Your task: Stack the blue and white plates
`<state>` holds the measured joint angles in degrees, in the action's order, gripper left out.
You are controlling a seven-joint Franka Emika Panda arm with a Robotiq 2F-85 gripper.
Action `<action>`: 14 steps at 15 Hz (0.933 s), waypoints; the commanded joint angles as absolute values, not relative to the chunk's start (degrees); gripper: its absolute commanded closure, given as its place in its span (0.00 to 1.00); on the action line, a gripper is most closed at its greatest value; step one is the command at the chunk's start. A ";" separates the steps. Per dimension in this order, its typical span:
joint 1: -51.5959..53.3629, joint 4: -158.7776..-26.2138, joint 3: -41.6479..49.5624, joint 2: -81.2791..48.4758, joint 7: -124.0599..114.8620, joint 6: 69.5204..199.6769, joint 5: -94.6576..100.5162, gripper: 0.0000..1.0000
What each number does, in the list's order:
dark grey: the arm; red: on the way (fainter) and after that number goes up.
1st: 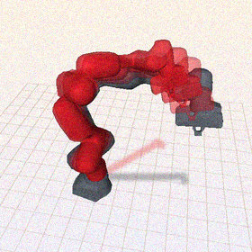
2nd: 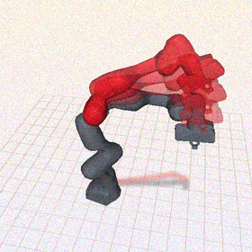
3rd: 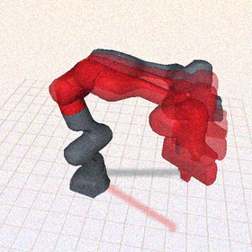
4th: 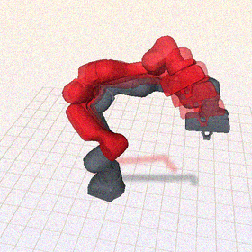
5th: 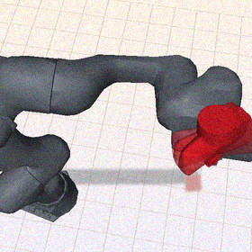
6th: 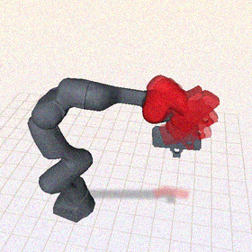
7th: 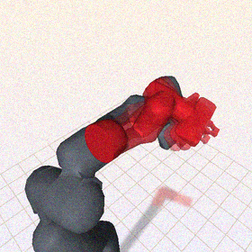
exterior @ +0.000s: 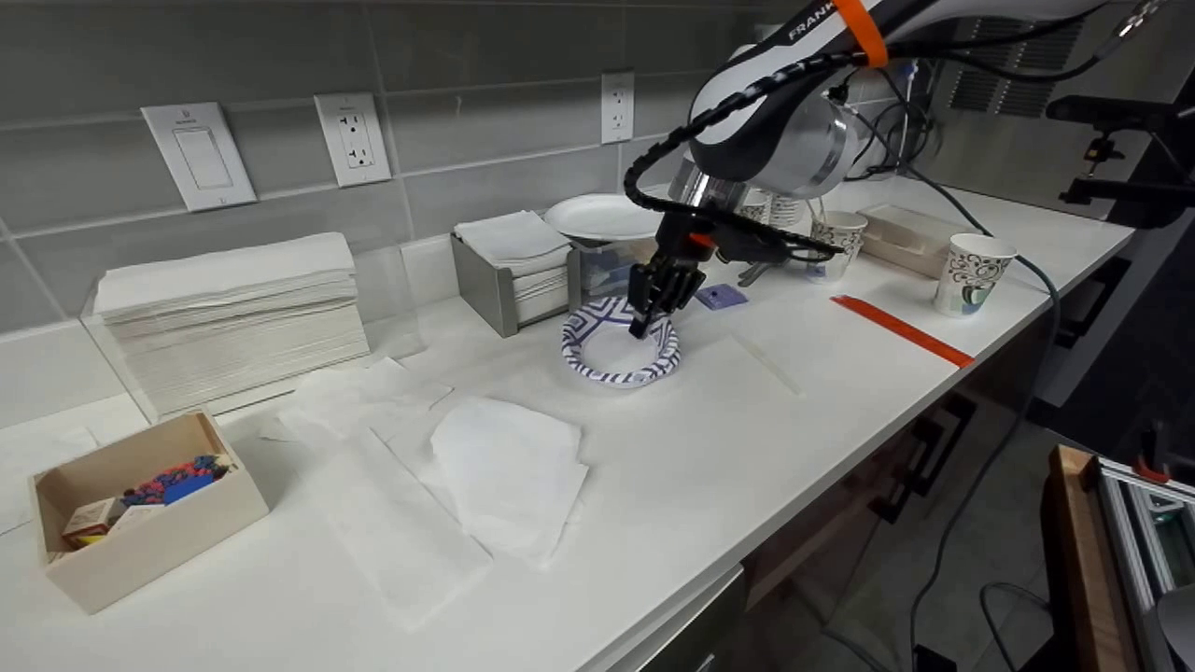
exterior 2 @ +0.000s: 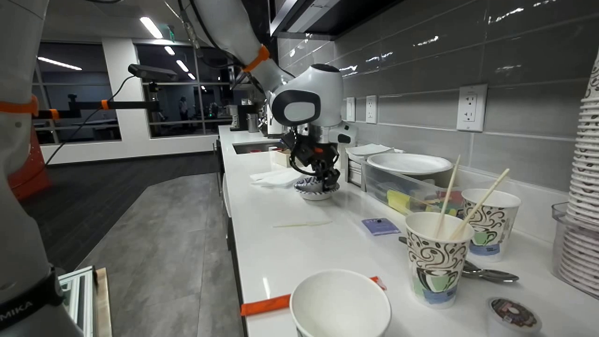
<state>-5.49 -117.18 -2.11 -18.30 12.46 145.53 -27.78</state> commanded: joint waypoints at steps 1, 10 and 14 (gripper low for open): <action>-5.52 -118.74 -1.30 -12.90 10.56 141.54 -22.20 0.30; -5.34 -119.14 2.78 -4.41 12.57 126.05 -4.91 0.00; -5.50 -120.37 3.24 1.28 22.45 120.32 -2.90 0.00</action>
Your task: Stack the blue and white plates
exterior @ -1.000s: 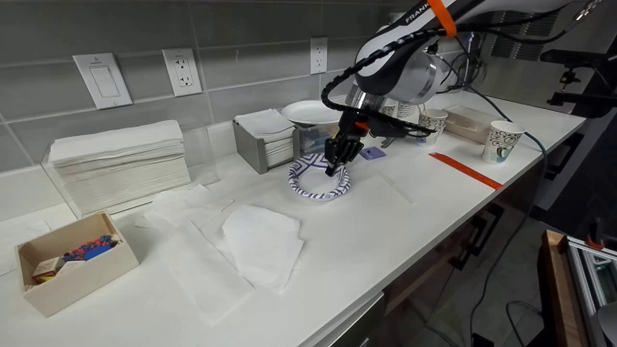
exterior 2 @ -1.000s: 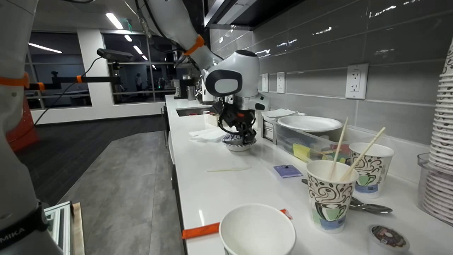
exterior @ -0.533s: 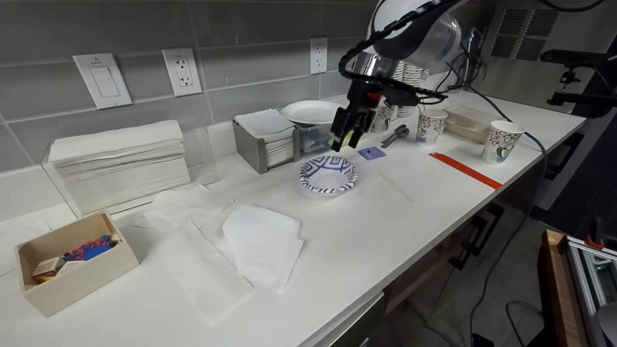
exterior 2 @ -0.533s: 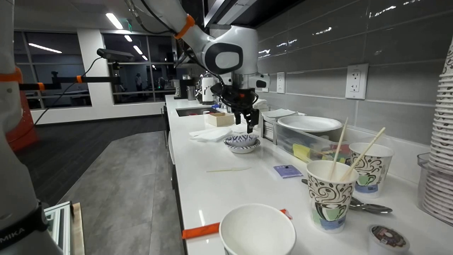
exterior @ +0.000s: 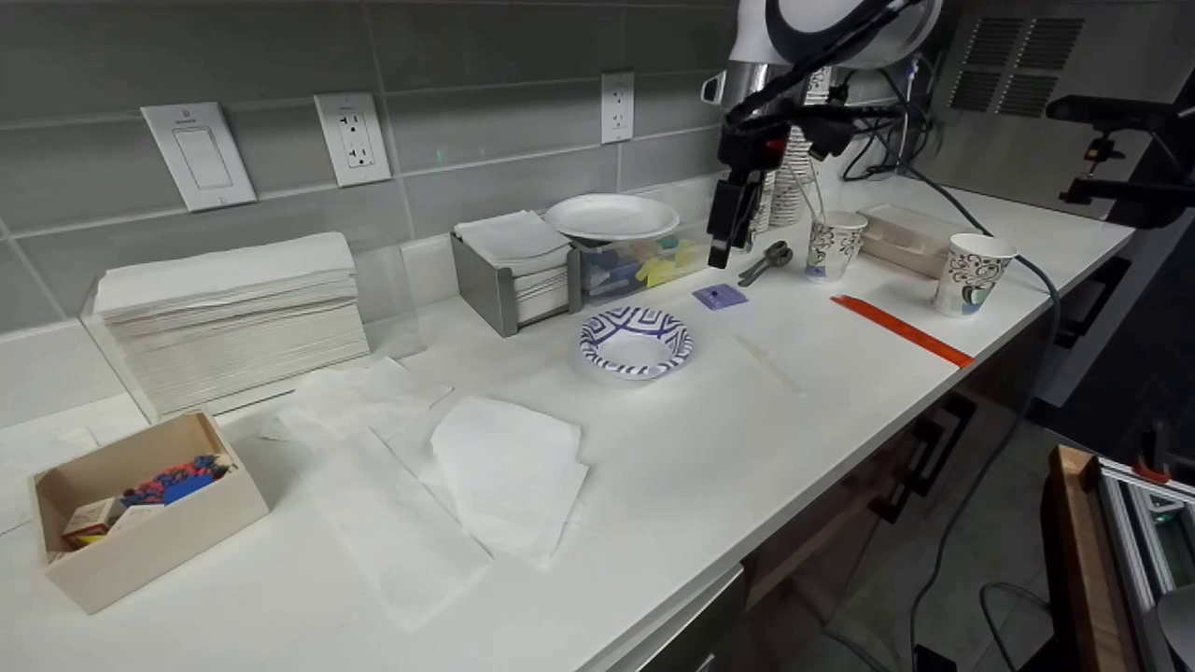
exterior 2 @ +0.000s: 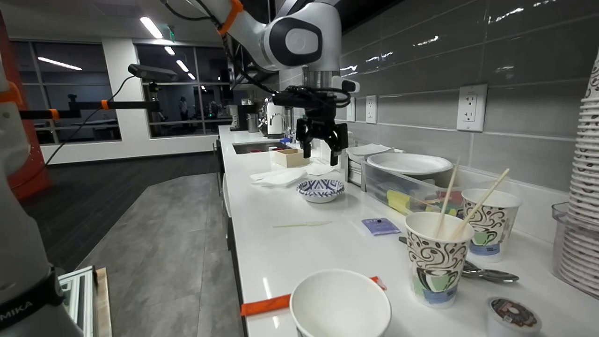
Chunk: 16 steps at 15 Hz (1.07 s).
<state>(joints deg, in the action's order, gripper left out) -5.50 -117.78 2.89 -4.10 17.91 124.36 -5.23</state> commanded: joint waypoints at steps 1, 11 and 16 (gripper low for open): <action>-5.43 -120.52 3.46 2.52 23.37 119.35 -2.55 0.00; -7.19 -120.52 6.43 9.08 7.38 116.97 5.96 0.00; -7.01 -119.13 6.90 8.01 9.00 117.10 4.76 0.00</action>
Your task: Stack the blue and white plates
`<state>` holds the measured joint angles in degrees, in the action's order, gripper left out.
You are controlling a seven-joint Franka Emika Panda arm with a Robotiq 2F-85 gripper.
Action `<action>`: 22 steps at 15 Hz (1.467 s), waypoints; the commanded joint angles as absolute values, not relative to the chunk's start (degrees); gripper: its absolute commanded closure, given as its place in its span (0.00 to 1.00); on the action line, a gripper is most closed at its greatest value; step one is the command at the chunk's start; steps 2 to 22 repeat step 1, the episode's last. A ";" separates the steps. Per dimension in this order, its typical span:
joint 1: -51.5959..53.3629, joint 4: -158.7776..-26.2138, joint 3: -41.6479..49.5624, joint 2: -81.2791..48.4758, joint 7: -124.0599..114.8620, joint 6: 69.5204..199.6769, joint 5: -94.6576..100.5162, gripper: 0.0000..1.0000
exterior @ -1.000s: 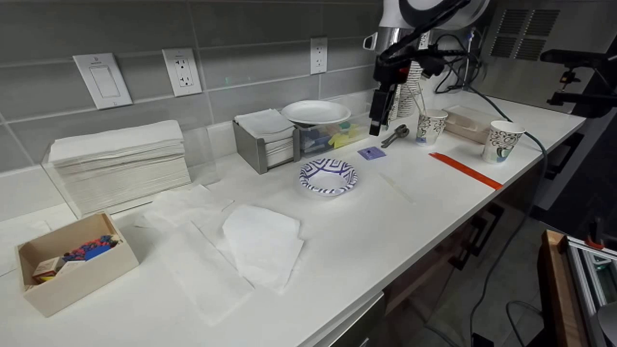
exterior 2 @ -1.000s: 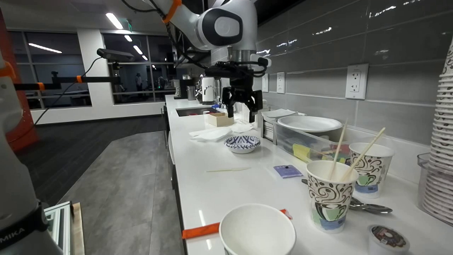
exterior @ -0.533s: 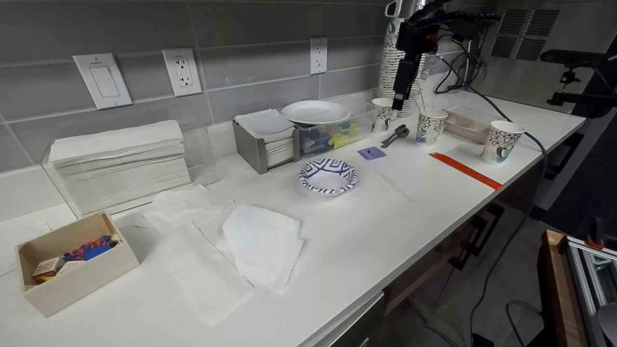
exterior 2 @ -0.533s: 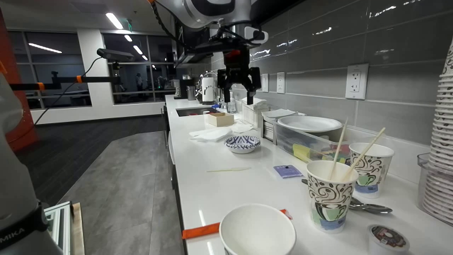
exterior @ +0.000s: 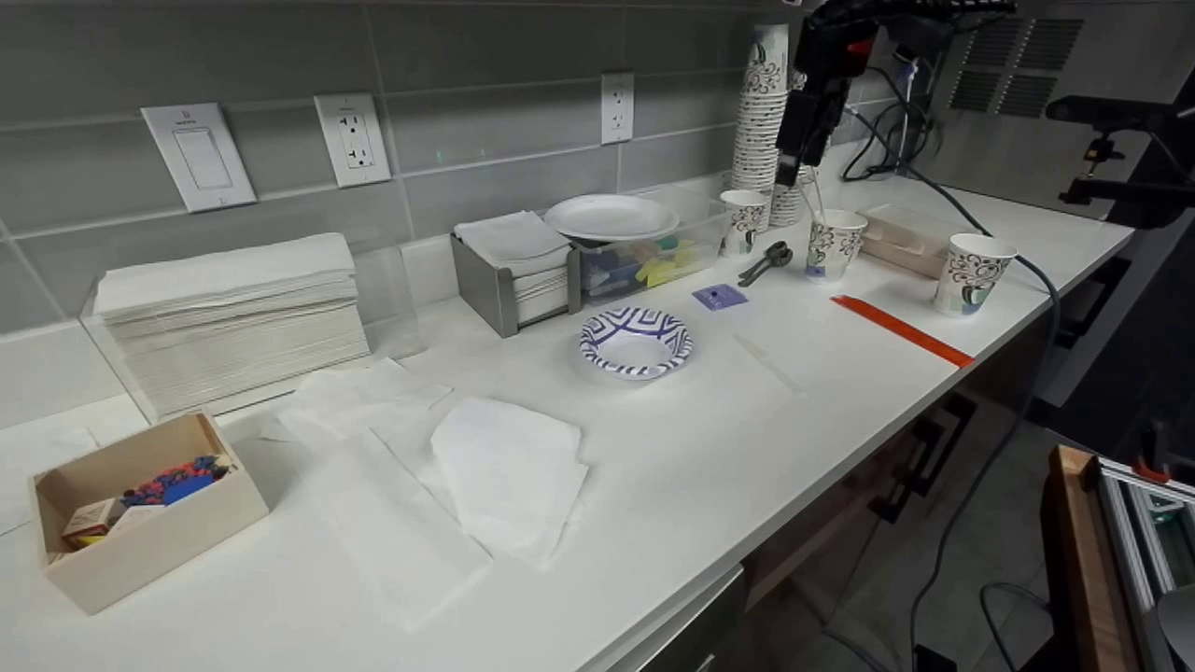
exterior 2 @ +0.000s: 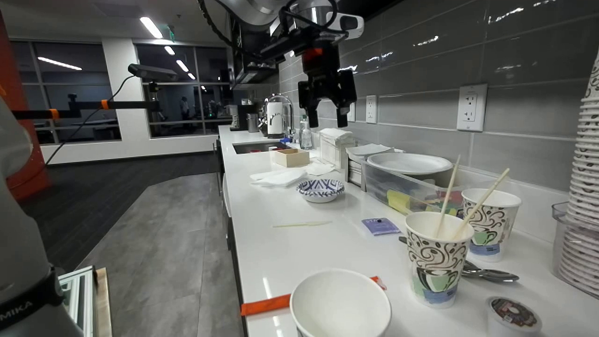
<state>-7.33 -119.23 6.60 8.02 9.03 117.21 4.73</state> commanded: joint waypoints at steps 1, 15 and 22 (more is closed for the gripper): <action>-7.01 -119.13 6.88 8.01 8.94 117.10 4.76 0.00; -7.01 -119.13 6.88 8.01 8.94 117.10 4.76 0.00; -7.01 -119.13 6.88 8.01 8.94 117.10 4.76 0.00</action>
